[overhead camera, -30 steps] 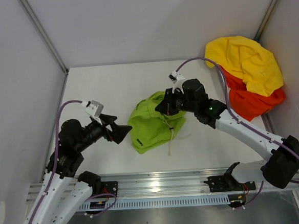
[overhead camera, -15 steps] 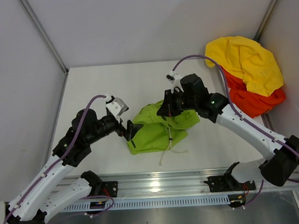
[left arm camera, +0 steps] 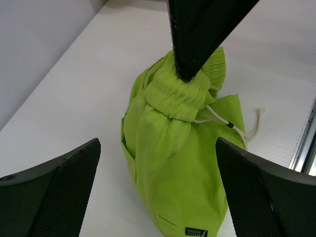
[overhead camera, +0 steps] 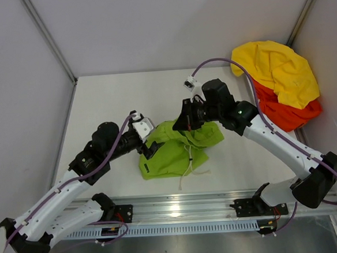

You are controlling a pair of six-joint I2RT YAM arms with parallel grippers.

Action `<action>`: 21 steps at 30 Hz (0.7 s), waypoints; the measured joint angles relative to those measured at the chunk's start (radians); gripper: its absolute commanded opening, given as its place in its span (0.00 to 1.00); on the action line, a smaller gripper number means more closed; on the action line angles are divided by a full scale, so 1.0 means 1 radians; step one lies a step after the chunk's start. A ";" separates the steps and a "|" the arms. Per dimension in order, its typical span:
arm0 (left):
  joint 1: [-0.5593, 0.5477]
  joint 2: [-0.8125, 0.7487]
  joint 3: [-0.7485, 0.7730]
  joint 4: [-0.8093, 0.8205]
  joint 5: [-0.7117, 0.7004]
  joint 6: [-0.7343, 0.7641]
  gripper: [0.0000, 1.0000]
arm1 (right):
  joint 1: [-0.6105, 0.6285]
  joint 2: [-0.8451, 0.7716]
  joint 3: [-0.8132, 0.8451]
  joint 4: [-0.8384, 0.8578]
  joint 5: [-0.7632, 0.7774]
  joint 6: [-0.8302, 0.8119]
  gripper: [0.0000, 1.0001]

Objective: Fold and stack the shorts
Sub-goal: Flatten the shorts out

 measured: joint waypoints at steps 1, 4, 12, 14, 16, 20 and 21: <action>-0.003 0.005 -0.003 0.000 0.003 0.004 0.99 | 0.001 0.001 0.009 -0.002 -0.001 0.005 0.00; -0.011 0.010 -0.006 0.001 0.014 0.018 0.99 | 0.004 0.005 0.017 -0.001 -0.008 0.025 0.00; -0.047 0.065 -0.006 0.001 0.014 0.045 0.98 | 0.025 0.021 0.017 0.008 -0.008 0.072 0.00; -0.047 0.070 -0.006 0.001 0.013 0.046 0.97 | 0.034 0.024 0.017 0.017 -0.009 0.077 0.00; -0.048 0.071 -0.006 0.002 0.007 0.049 0.90 | 0.040 0.029 0.017 0.024 -0.011 0.083 0.00; -0.048 0.073 -0.006 0.002 -0.009 0.058 0.67 | 0.053 0.032 0.017 0.040 -0.017 0.097 0.00; -0.048 0.075 -0.006 0.003 -0.010 0.058 0.53 | 0.056 0.032 0.017 0.044 -0.019 0.100 0.00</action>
